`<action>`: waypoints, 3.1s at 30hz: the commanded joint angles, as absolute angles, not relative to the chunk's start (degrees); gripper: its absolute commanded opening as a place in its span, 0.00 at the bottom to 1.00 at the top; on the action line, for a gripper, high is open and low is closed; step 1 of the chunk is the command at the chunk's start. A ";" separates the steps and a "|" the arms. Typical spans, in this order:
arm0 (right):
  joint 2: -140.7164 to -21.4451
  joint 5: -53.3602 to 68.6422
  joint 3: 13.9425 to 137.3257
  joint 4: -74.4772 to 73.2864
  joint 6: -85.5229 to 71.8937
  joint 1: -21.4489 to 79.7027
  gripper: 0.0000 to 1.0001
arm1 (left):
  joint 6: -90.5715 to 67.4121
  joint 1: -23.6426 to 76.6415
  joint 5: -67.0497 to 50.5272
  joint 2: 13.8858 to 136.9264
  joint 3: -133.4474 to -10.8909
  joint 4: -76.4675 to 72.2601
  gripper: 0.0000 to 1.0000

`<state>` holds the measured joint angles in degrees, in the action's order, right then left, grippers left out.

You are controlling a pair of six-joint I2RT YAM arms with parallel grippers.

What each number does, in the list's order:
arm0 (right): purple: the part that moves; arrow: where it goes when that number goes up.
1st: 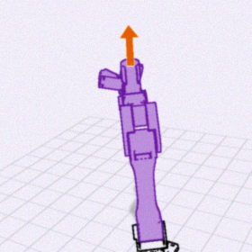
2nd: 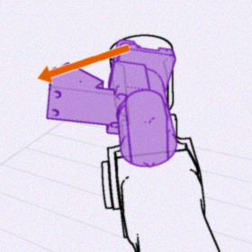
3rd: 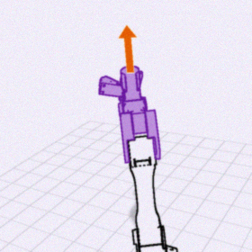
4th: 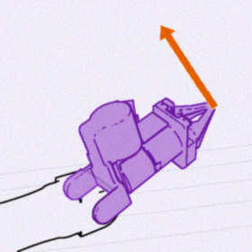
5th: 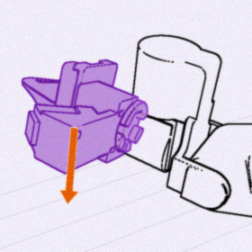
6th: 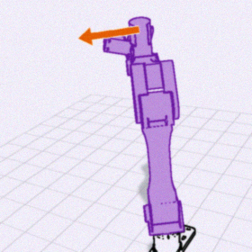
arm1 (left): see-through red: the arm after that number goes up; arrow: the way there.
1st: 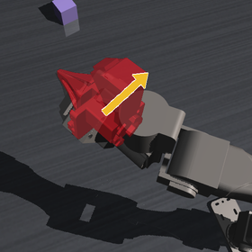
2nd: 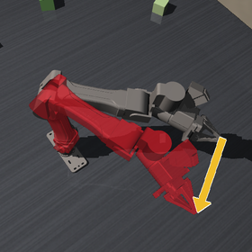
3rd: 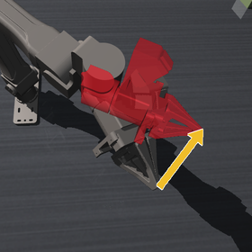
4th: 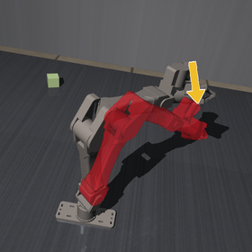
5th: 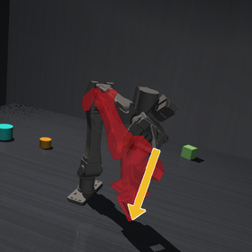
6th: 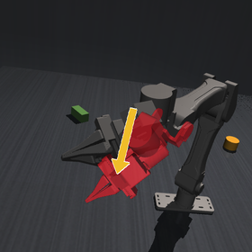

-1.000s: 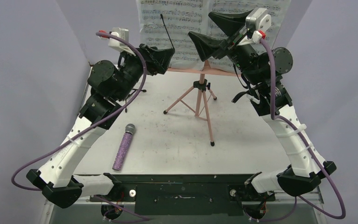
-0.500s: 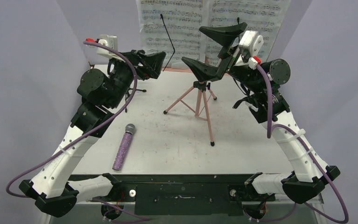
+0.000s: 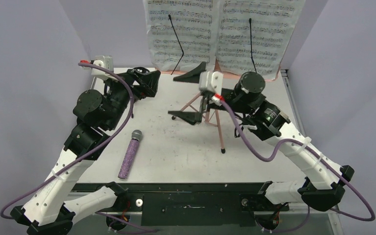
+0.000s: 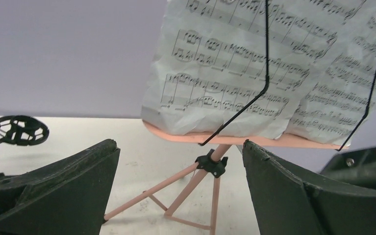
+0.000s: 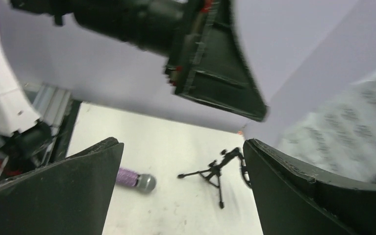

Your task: Set up the instrument practice props

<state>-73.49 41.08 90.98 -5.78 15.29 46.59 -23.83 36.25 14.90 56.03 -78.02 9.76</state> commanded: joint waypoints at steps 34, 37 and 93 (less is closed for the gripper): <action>-71.62 14.50 68.91 -26.08 0.00 46.46 0.92 | -31.19 19.30 4.47 72.07 -68.45 27.99 0.97; -71.71 14.08 70.17 -27.05 0.00 46.24 0.90 | -29.18 16.81 4.90 77.21 -74.30 32.10 0.96; -74.04 7.35 74.43 -29.46 5.17 44.91 0.90 | -7.23 7.12 20.78 120.42 -116.74 37.60 0.56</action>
<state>-74.11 9.06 71.96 -30.94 4.89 45.30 -5.98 7.38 22.37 121.23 -116.86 39.44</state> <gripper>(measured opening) 0.898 0.613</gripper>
